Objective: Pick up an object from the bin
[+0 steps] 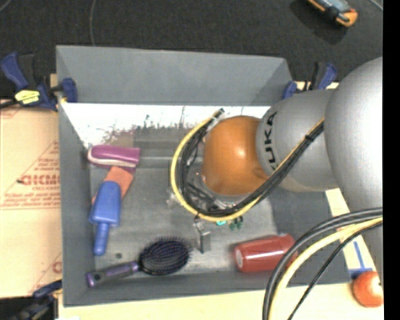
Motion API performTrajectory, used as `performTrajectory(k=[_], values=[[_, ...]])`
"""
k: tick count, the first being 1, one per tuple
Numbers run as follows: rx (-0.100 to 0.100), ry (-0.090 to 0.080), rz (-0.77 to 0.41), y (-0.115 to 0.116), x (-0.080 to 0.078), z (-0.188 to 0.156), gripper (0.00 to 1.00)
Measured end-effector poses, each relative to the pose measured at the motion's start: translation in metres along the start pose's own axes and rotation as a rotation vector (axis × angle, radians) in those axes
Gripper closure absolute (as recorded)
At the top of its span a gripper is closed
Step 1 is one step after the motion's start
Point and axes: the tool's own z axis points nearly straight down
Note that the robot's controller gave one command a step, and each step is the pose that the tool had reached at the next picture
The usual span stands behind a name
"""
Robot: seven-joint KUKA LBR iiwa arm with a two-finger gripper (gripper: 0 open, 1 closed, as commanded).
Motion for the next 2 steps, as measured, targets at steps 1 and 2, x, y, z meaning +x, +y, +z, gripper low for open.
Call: performTrajectory(k=[1,2], values=[[0.0,-0.004,-0.129,-0.0031,-0.0039,-0.0006,0.0],[0.0,-0.004,-0.129,-0.0031,-0.0039,-0.0006,0.0]])
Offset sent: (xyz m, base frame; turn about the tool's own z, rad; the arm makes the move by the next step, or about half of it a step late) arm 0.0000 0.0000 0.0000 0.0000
